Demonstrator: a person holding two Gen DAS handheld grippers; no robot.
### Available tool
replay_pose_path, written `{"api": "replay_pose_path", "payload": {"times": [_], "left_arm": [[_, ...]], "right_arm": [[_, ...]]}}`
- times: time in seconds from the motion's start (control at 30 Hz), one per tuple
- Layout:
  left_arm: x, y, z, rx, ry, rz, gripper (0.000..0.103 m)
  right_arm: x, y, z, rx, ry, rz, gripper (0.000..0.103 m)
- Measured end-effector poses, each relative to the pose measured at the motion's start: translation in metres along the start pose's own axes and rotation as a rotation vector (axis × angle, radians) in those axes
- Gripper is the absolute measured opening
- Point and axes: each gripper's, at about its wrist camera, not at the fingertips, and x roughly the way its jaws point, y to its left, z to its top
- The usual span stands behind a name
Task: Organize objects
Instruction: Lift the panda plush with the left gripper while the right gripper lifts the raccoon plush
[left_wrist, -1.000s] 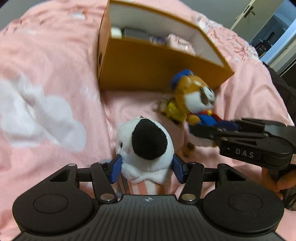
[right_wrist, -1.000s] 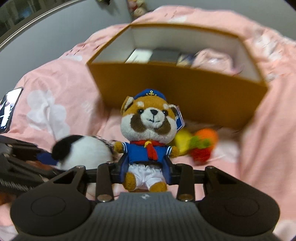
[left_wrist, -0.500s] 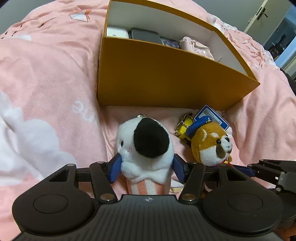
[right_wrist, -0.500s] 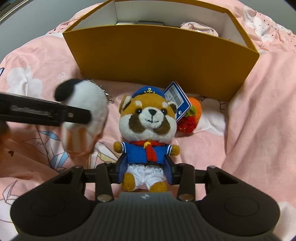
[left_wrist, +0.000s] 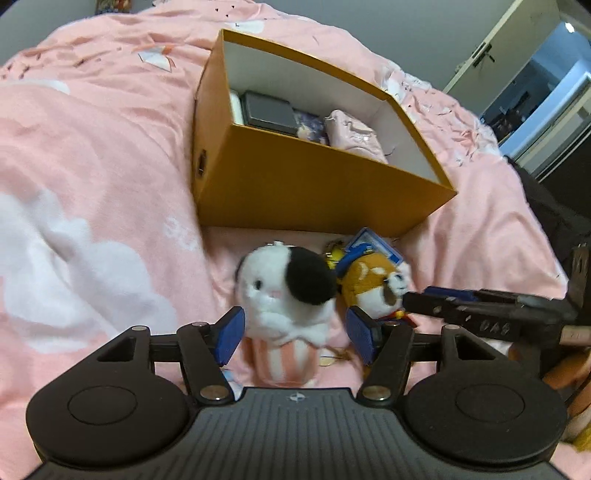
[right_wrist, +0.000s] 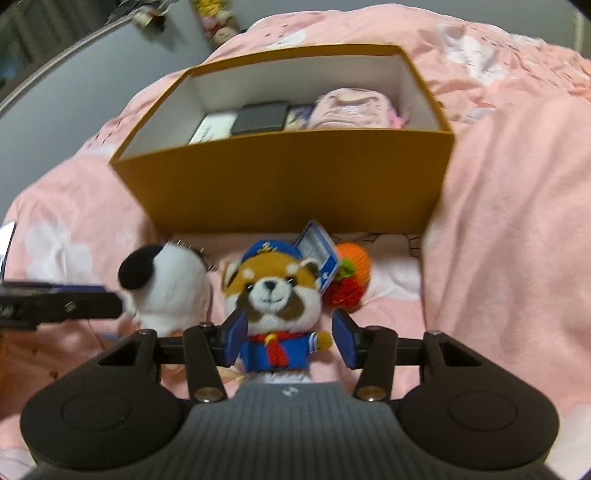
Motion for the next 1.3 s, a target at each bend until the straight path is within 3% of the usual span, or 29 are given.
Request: {"api": "replay_pose_path", "payload": {"times": [0.1, 0.27, 0.53, 0.73, 0.8, 1.0, 1.3], "left_arm": [[0.011, 0.006, 0.0, -0.016, 0.03, 0.037, 0.07], [0.032, 0.009, -0.006, -0.044, 0.071, 0.024, 0.07], [0.063, 0.005, -0.007, -0.079, 0.066, -0.052, 0.077], [0.077, 0.008, -0.009, -0.124, 0.056, -0.097, 0.08], [0.081, 0.006, -0.009, -0.117, 0.055, -0.106, 0.076], [0.078, 0.0, -0.01, -0.09, 0.043, -0.096, 0.069], [0.084, -0.003, -0.011, -0.081, 0.08, -0.067, 0.071]], "right_arm": [[0.001, -0.002, -0.003, 0.048, 0.018, 0.018, 0.053], [0.01, -0.011, -0.005, 0.099, 0.038, 0.037, 0.053], [0.028, -0.025, -0.006, 0.201, 0.095, 0.142, 0.053], [0.04, -0.013, -0.004, 0.151, 0.11, 0.185, 0.053], [0.048, -0.01, -0.004, 0.142, 0.123, 0.187, 0.049], [0.047, -0.007, -0.005, 0.138, 0.125, 0.187, 0.041], [0.043, -0.003, 0.001, 0.119, 0.109, 0.146, 0.044]]}}
